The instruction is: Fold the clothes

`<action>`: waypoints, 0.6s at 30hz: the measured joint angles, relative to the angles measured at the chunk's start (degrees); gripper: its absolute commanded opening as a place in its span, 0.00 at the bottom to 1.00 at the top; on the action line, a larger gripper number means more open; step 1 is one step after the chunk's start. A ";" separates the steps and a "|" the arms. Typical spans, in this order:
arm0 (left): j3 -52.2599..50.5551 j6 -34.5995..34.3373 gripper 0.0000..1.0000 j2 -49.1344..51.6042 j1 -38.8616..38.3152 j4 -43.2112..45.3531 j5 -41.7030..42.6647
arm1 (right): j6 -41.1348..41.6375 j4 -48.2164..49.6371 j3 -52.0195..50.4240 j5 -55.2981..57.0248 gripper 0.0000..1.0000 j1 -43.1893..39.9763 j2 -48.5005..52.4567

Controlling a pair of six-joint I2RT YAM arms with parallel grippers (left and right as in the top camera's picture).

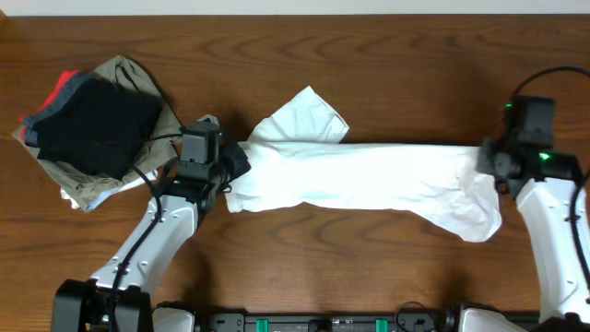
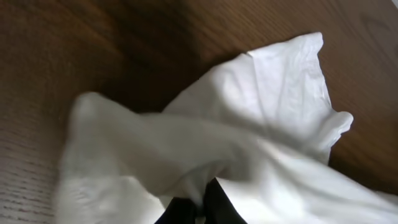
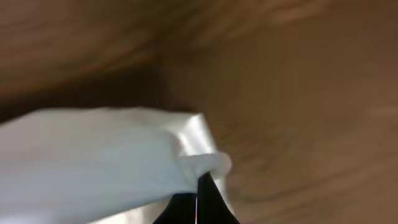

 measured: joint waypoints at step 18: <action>0.00 0.39 0.06 -2.27 0.13 -2.25 1.40 | -2.01 -0.70 0.00 -6.05 0.05 -7.87 0.98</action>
